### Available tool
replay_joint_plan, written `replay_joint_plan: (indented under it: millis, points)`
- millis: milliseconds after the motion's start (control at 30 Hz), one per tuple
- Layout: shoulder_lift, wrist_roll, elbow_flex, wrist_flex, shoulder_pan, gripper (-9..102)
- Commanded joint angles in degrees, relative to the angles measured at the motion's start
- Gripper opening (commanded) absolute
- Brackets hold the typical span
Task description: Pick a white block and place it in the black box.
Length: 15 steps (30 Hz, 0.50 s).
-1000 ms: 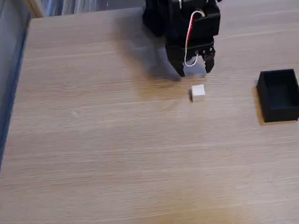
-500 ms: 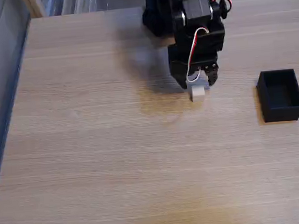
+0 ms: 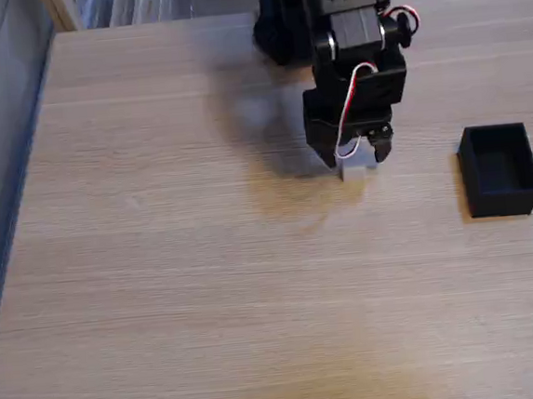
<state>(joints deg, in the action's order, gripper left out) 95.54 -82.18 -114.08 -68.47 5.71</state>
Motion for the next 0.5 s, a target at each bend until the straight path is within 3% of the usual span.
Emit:
replay_joint_plan:
  millis: [0,200,467]
  points:
    - [0.18,0.0,1.85,-0.44,-0.53,25]
    - [0.44,-0.97,1.14,-1.76,-0.53,5]
    - [2.46,-5.36,-2.11,-2.02,-1.58,0]
